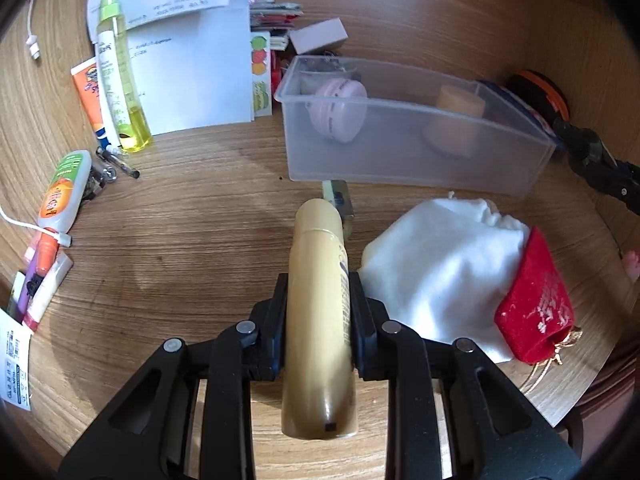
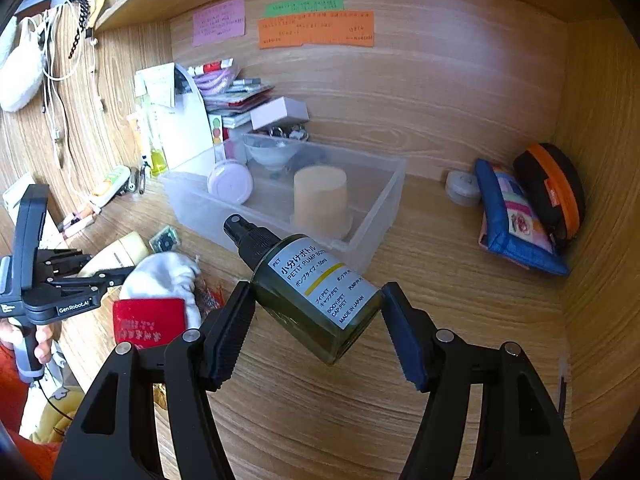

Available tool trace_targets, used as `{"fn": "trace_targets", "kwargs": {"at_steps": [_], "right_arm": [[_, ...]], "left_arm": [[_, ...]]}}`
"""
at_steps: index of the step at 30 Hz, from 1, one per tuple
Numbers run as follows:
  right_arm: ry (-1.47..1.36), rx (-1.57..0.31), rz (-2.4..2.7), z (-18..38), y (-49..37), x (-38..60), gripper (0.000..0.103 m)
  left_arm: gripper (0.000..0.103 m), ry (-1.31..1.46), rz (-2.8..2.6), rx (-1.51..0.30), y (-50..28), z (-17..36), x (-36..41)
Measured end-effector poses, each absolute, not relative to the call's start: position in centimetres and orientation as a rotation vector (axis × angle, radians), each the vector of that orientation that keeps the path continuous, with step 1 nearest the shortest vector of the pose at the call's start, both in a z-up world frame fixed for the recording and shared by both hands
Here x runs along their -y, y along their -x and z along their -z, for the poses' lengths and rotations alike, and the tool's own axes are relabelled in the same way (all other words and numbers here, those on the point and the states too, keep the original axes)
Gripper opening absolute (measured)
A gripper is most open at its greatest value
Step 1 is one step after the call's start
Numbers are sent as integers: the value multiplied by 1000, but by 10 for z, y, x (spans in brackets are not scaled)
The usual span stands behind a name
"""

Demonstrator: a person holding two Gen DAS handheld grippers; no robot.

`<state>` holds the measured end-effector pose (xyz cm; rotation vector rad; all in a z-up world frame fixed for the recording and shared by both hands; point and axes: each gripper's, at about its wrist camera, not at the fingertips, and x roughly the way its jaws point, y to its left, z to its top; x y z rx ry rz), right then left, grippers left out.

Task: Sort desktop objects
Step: 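Lift the tube and bottle with both tools and carry them over the box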

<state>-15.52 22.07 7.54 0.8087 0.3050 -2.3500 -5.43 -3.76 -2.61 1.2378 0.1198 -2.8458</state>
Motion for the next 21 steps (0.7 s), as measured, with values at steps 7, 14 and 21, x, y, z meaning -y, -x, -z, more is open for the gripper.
{"fn": "trace_targets", "kwargs": {"at_steps": [7,14,21], "right_arm": [[-764,-320,2357,-90,155,-214,62],[-741,-312,2357,-101,158,-207,62],[-731,-294,2364,-111,169,-200,62]], "left_arm": [[25,-1117,2887,-211,42,-3,53],[25,-1031,2927,-197,48,-33,60],[25,-1024,2990,-186,71,-59,61]]}}
